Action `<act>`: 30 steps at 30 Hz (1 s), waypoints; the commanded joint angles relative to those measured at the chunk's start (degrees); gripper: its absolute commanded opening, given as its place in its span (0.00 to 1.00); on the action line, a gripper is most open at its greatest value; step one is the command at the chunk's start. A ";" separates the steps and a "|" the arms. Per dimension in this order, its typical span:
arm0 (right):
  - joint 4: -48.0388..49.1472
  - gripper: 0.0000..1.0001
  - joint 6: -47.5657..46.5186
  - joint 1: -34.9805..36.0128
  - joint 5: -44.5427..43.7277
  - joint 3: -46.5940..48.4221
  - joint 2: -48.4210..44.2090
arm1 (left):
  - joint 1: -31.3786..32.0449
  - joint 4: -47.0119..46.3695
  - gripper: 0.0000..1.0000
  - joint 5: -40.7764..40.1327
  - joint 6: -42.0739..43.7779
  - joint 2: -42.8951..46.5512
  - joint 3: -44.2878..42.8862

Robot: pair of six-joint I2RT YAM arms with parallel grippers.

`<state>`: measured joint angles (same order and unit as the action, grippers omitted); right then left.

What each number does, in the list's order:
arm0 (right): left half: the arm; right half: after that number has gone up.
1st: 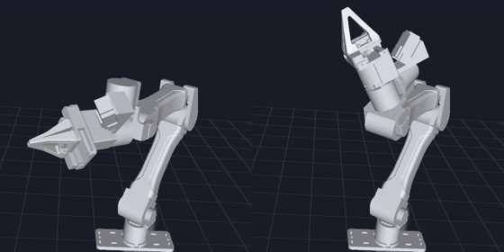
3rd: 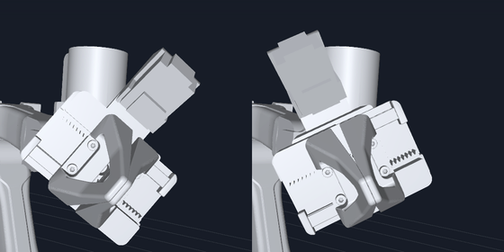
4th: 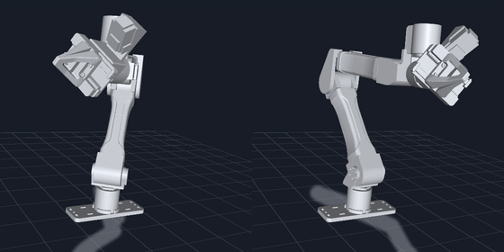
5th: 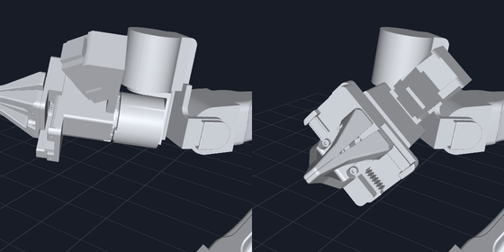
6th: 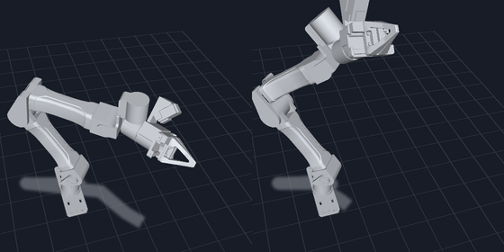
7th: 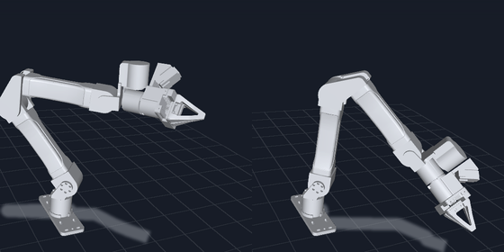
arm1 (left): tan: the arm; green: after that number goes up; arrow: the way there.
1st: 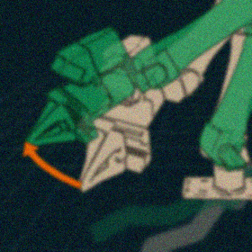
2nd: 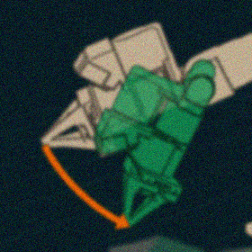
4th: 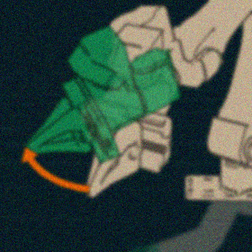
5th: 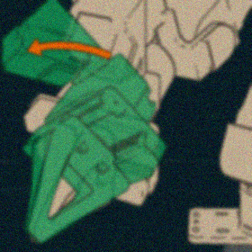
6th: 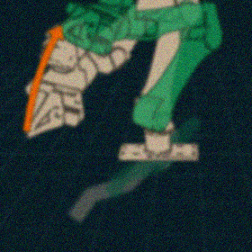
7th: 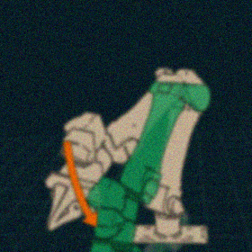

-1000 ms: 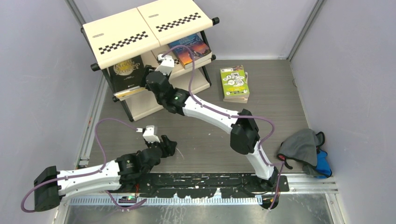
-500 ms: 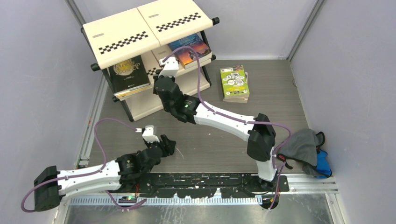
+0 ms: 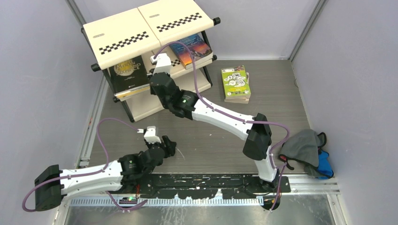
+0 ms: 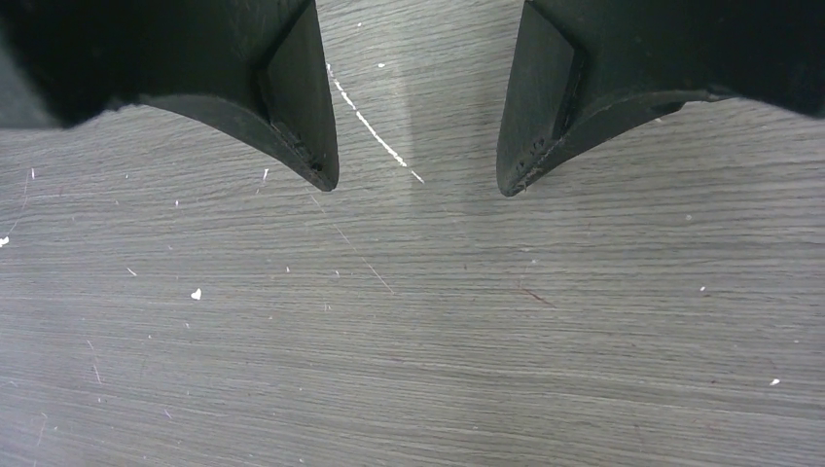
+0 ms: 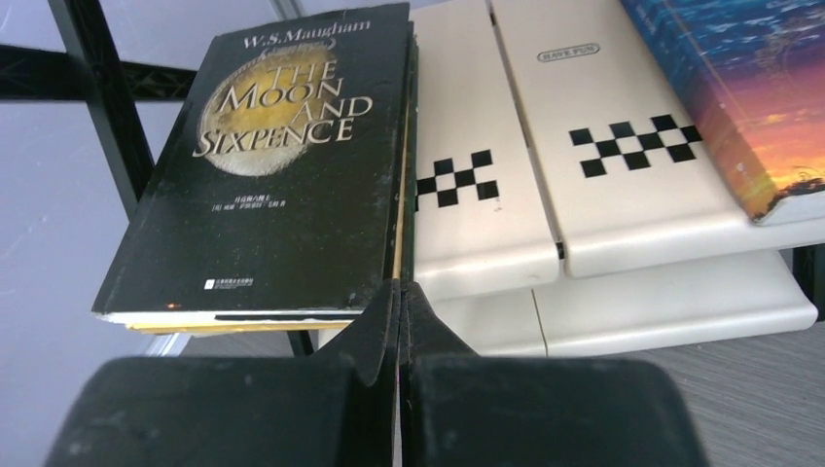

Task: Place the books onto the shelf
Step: Adjust the book on the shelf.

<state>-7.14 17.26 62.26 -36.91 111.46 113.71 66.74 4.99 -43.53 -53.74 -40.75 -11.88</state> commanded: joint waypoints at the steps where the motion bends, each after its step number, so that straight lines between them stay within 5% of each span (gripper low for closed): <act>1: -5.00 0.01 0.50 0.34 3.09 5.23 1.12 | 0.28 -2.28 0.61 -2.92 0.60 0.34 -2.14; 30: -14.98 0.01 0.12 0.94 5.85 18.08 9.71 | 0.24 -0.58 0.61 -3.87 0.75 3.98 -0.96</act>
<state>-22.22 18.13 63.72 -31.38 125.10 122.67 66.74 5.04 -44.60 -53.56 -37.34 -11.88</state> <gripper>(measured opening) 0.028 0.611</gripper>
